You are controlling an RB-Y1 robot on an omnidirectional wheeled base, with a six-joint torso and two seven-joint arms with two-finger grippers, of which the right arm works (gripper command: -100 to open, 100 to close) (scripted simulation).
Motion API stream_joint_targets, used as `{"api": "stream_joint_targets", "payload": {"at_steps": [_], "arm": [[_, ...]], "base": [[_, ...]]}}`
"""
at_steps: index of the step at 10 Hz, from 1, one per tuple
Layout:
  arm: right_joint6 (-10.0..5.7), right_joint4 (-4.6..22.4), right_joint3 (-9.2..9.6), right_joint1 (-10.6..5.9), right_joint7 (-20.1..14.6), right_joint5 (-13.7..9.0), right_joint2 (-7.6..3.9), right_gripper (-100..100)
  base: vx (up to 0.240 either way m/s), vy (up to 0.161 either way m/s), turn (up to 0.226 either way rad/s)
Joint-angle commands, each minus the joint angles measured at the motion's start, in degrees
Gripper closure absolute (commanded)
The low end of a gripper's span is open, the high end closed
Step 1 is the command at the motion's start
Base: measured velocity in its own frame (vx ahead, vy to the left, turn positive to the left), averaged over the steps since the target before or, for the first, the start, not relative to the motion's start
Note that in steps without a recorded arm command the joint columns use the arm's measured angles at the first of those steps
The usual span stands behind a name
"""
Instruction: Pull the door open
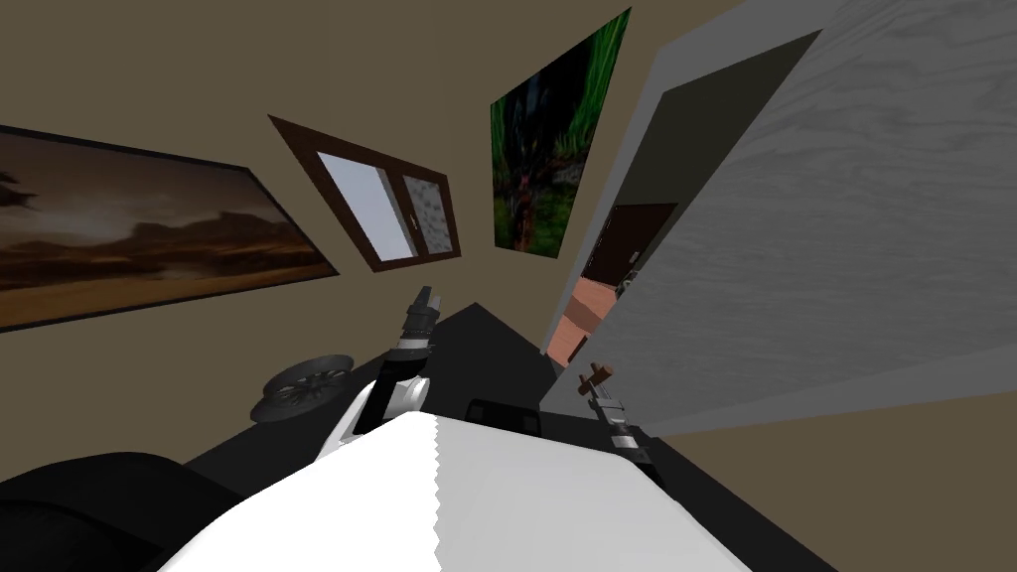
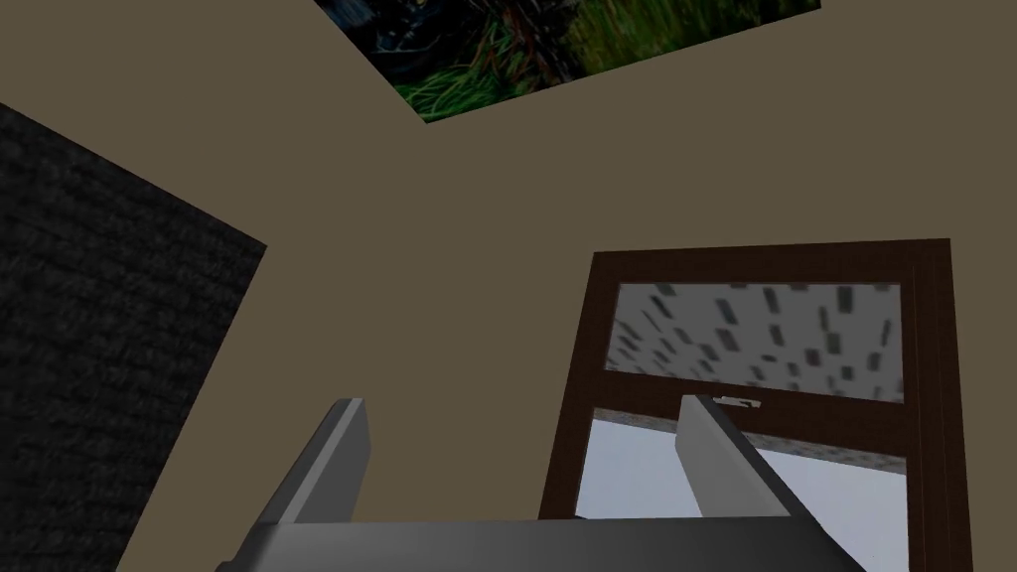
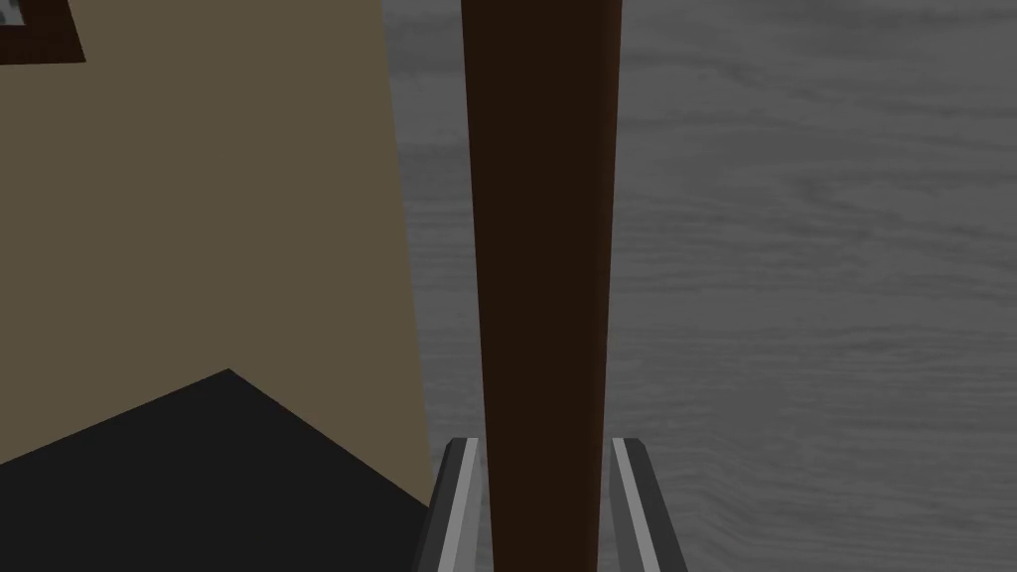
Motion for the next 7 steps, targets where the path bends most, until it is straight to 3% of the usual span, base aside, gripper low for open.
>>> {"api": "stream_joint_targets", "payload": {"at_steps": [1, 6, 7], "arm": [[-0.64, 0.20, 0.60, 0.41, -0.34, 0.25, -0.11, 100], [-3.20, 1.91, 1.74, 0.47, -1.68, 0.70, -1.03, 100], [-2.75, 1.53, 1.62, 0.45, -1.46, 0.66, -0.93, 100]], "base": [[-0.205, -0.056, 0.124], [-0.243, -0.099, 0.177], [-0.086, -0.021, 0.023]]}}
